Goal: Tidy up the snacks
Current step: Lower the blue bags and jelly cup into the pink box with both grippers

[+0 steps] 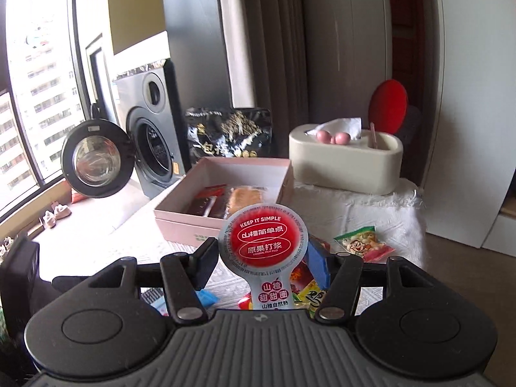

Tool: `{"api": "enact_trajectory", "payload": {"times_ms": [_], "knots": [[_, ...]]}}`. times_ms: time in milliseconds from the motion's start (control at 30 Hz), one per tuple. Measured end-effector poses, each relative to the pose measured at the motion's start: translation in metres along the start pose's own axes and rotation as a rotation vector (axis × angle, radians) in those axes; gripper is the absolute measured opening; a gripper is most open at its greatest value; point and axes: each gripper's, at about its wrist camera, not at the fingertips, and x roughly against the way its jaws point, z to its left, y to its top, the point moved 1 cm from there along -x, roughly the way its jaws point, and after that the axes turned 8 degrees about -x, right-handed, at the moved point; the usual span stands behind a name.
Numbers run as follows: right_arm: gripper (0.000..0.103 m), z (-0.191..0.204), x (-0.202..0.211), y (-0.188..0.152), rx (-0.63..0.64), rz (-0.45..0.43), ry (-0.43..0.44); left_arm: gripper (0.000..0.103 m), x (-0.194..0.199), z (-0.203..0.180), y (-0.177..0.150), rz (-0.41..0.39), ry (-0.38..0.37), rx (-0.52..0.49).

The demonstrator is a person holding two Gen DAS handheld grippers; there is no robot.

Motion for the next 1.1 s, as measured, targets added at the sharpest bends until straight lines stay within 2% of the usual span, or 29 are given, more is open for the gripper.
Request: {"api": "enact_trajectory", "payload": {"times_ms": [133,200,233,300,433,533,667,700,800,900,1000,1100], "knots": [[0.059,0.008,0.015,0.006,0.009,-0.051,0.015,0.087,0.036,0.016,0.063,-0.219,0.158,-0.014],[0.06,0.013,0.019,0.008,0.022,-0.076,0.026,0.087,0.039,0.026,0.092,-0.294,0.225,-0.016],[0.06,0.015,0.02,0.009,0.027,-0.088,0.03,0.087,0.035,0.03,0.107,-0.305,0.256,-0.021],[0.06,0.018,0.018,0.01,0.032,-0.098,0.043,0.087,0.011,0.041,0.137,-0.256,0.289,-0.014],[0.06,0.02,0.008,0.011,0.025,-0.093,0.054,0.09,-0.053,0.061,0.166,-0.117,0.266,0.036],[0.06,0.019,0.001,0.011,0.024,-0.083,0.053,0.09,-0.093,0.072,0.164,-0.046,0.285,0.058],[0.06,0.016,-0.008,0.01,0.02,-0.059,0.042,0.09,-0.126,0.087,0.147,0.049,0.311,0.074],[0.06,0.015,-0.011,0.01,0.017,-0.053,0.036,0.09,-0.132,0.091,0.143,0.081,0.3,0.086],[0.06,0.015,-0.02,0.013,0.005,-0.04,0.028,0.09,-0.146,0.108,0.132,0.187,0.199,0.139],[0.06,0.018,-0.029,0.022,-0.002,-0.044,0.033,0.091,-0.14,0.115,0.124,0.163,0.157,0.179],[0.06,0.022,-0.041,0.039,-0.024,-0.052,0.038,0.091,-0.116,0.128,0.126,0.036,0.077,0.299],[0.06,0.026,-0.054,0.062,-0.059,-0.072,0.041,0.091,-0.101,0.138,0.134,-0.021,0.053,0.338]]}}
